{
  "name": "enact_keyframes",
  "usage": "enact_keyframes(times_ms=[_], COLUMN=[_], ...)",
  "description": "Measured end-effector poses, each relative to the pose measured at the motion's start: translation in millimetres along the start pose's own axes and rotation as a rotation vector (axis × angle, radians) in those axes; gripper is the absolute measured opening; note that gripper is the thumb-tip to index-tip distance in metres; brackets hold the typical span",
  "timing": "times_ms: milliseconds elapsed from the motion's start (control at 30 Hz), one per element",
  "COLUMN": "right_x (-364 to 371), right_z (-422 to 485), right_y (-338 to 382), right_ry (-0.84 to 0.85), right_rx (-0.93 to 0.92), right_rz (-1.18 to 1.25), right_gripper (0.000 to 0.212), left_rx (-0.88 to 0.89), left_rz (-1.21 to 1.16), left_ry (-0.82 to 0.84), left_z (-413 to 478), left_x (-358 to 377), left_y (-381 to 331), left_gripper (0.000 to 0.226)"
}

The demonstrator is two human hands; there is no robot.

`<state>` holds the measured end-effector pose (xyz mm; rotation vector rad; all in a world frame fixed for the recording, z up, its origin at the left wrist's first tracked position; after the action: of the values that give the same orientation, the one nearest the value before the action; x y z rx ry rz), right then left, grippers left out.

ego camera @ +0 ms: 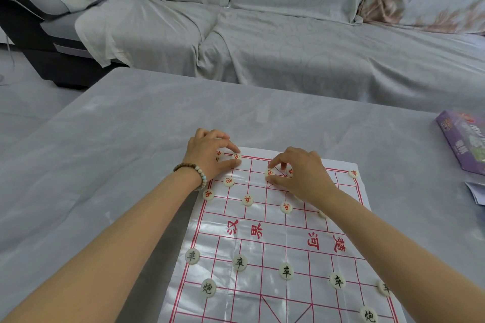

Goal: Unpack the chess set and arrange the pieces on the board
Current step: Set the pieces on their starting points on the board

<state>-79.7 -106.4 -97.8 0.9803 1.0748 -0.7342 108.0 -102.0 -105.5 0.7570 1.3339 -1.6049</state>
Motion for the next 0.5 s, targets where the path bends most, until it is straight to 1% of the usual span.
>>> enact_keyframes(times_ms=[67, 233, 400, 500], right_x=[0.3, -1.3, -1.4, -3.8], right_z=[0.1, -0.6, -1.3, -1.6], right_y=[-0.3, -1.4, -1.3, 0.2], right_ry=[0.000, -0.013, -0.017, -0.027], right_rx=[0.002, 0.012, 0.025, 0.013], right_rz=[0.004, 0.006, 0.003, 0.022], right_gripper=[0.034, 0.036, 0.035, 0.033], left_rx=[-0.022, -0.034, -0.068, -0.060], left_rz=[-0.005, 0.029, 0.015, 0.030], left_ry=[-0.014, -0.005, -0.008, 0.003], left_z=[-0.2, -0.4, -1.2, -1.9], left_x=[0.0, -1.2, -1.3, -3.7], left_y=[-0.1, 1.8, 1.5, -3.4], left_gripper=[0.031, 0.040, 0.034, 0.041])
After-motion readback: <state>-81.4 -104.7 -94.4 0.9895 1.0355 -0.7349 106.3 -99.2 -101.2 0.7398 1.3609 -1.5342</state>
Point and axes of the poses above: each hand's wrist, its own z-axis towards the middle knuckle, its own x-axis out of the palm, y = z × x, the point moved 6 cm from there along z, towards the middle knuckle, and after that the axes turned 9 degrees about -y, right-handed, at the moved point
